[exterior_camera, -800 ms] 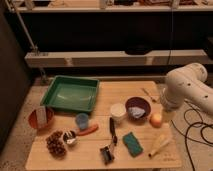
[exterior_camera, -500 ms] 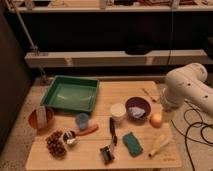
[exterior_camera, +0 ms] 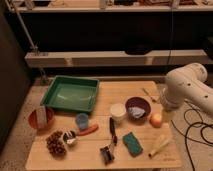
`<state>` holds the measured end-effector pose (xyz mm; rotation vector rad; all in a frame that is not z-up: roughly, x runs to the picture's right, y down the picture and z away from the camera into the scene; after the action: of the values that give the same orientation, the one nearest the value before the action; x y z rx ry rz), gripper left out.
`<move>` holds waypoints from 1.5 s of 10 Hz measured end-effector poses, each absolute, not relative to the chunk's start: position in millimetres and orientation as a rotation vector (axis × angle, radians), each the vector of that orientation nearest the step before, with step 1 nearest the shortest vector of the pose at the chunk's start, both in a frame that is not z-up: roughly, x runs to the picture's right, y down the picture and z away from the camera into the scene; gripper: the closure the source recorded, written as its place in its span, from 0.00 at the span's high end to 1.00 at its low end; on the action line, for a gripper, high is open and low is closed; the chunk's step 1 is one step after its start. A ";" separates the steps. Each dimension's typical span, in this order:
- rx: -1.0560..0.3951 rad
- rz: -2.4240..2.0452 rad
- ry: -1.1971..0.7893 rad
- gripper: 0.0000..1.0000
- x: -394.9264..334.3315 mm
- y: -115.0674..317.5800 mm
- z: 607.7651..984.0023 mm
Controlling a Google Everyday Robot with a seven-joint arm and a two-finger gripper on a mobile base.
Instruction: Place sponge in purple bowl
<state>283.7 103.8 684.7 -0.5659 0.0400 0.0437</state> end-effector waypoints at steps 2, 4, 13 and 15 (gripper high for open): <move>-0.566 0.044 0.040 0.65 283.7 103.8 684.7; -0.566 0.044 0.040 0.65 283.7 103.8 684.7; -0.566 0.044 0.039 0.65 283.9 103.8 683.6; -0.551 0.098 0.030 0.65 276.3 109.1 680.5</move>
<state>276.3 109.1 680.5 -0.5511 0.0296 0.0983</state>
